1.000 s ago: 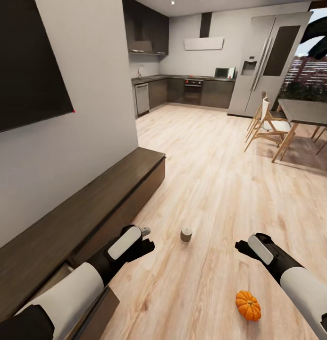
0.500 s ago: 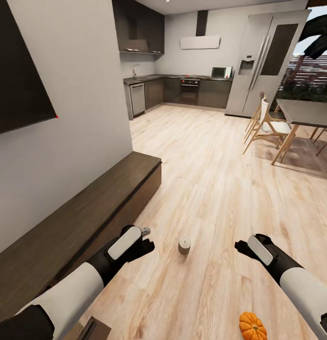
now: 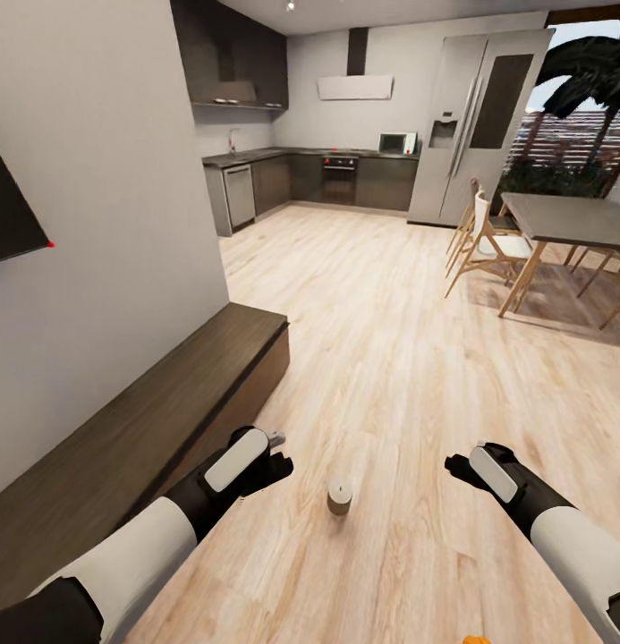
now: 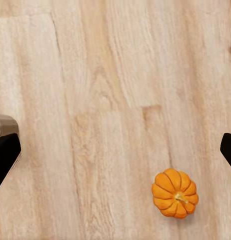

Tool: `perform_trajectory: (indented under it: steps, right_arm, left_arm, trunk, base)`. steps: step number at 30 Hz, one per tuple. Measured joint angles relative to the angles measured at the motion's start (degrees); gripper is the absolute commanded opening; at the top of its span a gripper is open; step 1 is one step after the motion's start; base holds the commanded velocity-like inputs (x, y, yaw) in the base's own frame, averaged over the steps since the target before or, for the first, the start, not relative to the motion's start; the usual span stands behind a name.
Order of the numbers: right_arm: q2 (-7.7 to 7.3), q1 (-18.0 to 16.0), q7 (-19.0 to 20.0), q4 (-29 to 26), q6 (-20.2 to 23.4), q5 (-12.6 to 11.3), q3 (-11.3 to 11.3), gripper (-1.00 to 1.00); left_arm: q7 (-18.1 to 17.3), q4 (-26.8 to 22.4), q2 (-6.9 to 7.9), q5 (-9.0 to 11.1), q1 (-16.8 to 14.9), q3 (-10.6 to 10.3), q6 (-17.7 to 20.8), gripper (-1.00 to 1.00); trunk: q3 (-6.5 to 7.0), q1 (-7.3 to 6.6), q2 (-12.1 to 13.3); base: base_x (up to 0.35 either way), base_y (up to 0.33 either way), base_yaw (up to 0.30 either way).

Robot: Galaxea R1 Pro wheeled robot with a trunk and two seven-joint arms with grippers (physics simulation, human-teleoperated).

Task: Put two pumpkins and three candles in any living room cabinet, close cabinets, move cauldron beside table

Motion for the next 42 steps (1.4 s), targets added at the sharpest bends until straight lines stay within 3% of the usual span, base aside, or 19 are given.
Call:
perform_trajectory:
  steps: [22, 42]
  right_arm:
    - [0.00, 0.0, 0.0, 0.0, 0.0, 0.0, 0.0, 1.00]
    - [0.51, 0.1, 0.1, 0.0, 0.0, 0.4, 0.3, 1.00]
  left_arm:
    - [0.0, 0.0, -0.09, 0.0, 0.0, 0.0, 0.0, 1.00]
    - [-0.3, 0.0, 0.61, -0.1, 0.9, 0.1, -1.2, 1.00]
  trunk:
    - [1.39, 0.00, 0.0]
    - [1.46, 0.00, 0.0]
  base:
    - [0.319, -0.050, -0.171]
    - [0.021, -0.008, -0.006]
